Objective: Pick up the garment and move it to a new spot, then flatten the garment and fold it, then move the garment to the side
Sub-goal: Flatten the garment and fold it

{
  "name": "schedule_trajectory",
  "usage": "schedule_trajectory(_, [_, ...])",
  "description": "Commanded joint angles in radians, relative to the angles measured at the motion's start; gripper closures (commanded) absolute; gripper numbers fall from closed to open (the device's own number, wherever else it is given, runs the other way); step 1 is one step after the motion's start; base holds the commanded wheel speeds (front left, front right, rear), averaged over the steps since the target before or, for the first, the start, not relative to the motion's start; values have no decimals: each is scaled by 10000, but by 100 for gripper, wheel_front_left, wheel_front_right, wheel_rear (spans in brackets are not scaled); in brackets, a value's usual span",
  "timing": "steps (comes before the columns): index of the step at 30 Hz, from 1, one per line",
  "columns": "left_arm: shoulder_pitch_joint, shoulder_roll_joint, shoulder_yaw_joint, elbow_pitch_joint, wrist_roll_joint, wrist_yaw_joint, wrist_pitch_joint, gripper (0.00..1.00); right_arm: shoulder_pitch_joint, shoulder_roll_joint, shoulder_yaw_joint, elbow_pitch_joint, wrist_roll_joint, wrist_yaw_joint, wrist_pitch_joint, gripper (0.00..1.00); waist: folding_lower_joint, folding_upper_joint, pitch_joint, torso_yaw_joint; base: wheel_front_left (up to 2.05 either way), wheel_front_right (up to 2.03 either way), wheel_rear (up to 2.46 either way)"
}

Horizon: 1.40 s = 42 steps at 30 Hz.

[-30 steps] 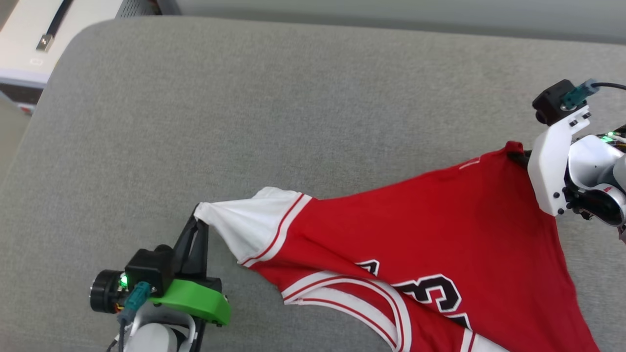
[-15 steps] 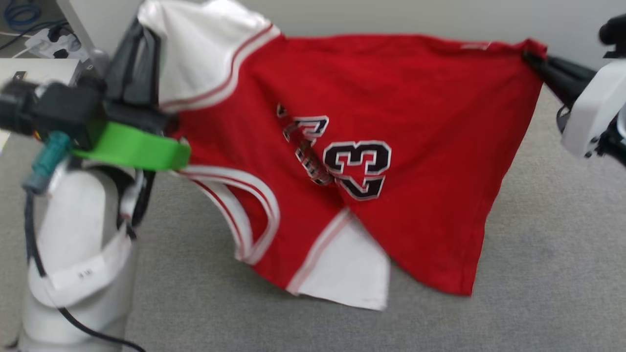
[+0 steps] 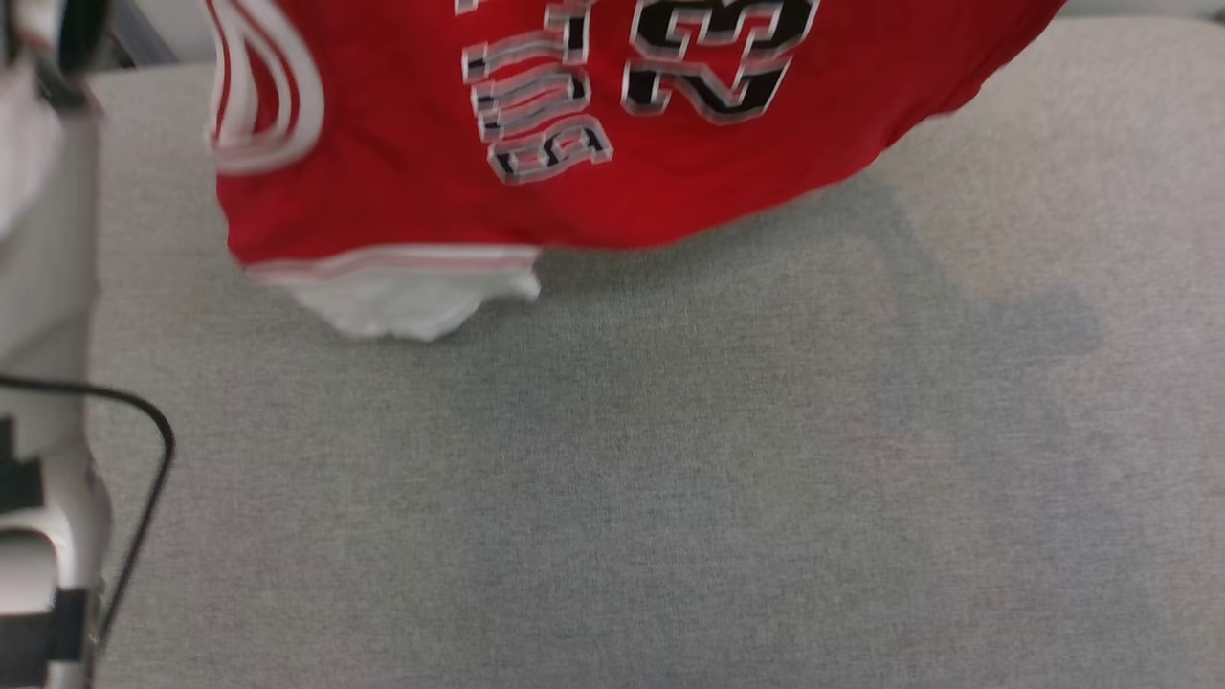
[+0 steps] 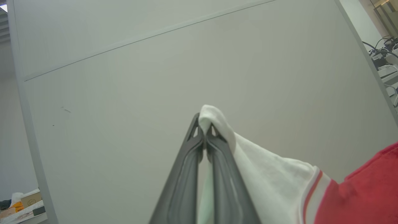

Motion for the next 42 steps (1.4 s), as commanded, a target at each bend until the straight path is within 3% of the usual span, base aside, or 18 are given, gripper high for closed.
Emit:
schedule_trajectory(1, [-708, 153, -205, 239, -49, -24, -10, 100, -616, 167, -118, 156, -255, -6, 8, 100, -1, -1, 1414, -16, 0, 0, 0])
schedule_trajectory(13, [-6038, 1135, -1764, 2958, -447, -27, -344, 100, -5283, 1290, 252, 2771, -1518, -6, -867, 100, -1, -1, 3321, -200, 0, 0, 0])
schedule_trajectory(21, [-7606, 1186, -2248, 4533, -819, -28, -856, 100, -7305, 1658, 784, 4572, -1552, -6, -1675, 100, -1, -1, 3795, -87, 0, 0, 0])
schedule_trajectory(32, [-6773, 1474, -2867, 5486, -1512, -28, -1374, 100, -6871, 1790, 2275, 5701, -495, -6, -2582, 100, -1, -1, 3956, -113, 0, 0, 0])
schedule_trajectory(42, [-3611, 1947, -2679, 4439, -2247, 1, -1471, 100, -4722, 1488, 4108, 5406, 1011, -6, -3188, 100, -1, -1, 3024, 60, 0, 0, 0])
